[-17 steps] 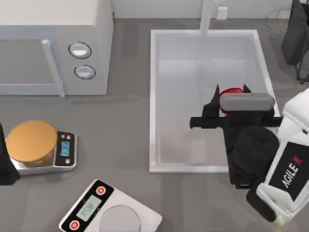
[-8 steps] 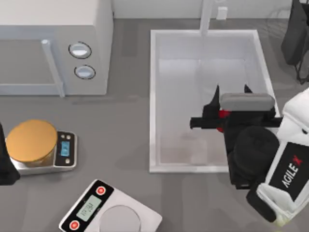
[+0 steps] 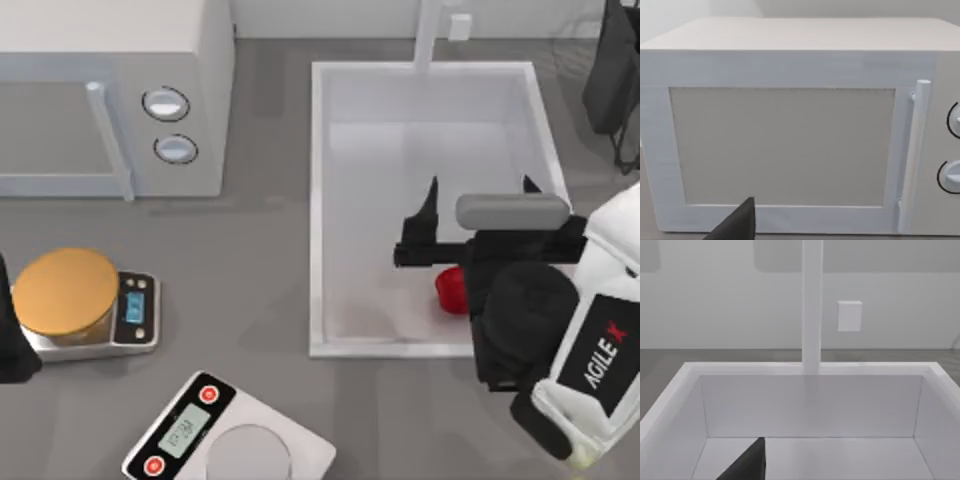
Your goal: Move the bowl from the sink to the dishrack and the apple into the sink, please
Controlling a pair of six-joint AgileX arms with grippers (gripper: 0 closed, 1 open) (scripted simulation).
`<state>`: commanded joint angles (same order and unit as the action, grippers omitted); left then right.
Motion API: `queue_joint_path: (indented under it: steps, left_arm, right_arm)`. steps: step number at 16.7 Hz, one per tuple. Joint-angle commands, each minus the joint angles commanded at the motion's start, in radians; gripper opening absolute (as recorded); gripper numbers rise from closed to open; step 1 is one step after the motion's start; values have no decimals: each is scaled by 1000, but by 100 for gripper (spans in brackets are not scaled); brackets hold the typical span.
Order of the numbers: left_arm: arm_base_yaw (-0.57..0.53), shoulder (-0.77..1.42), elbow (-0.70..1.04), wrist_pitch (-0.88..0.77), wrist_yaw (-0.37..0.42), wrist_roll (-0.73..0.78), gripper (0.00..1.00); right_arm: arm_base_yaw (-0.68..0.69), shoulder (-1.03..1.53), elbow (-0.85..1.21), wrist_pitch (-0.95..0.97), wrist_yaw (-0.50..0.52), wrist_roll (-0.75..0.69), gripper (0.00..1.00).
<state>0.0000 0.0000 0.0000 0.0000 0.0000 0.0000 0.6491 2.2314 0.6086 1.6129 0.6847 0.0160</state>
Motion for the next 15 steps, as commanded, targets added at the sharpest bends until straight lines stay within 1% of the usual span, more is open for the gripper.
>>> queue_joint_path:
  steps: [5, 8, 11, 15]
  left_arm:
    - [0, 0, 0, 0, 0, 0, 100]
    - [0, 0, 0, 0, 0, 0, 100]
    - [0, 0, 0, 0, 0, 0, 100]
    - [0, 0, 0, 0, 0, 0, 100]
  right_arm:
    - [0, 0, 1, 0, 0, 0, 100]
    - [-26, -49, -16, -40, -25, -1, 100]
    - [-79, -191, -62, -153, -77, -2, 100]
    - [-168, -520, -150, -399, -172, -5, 100]
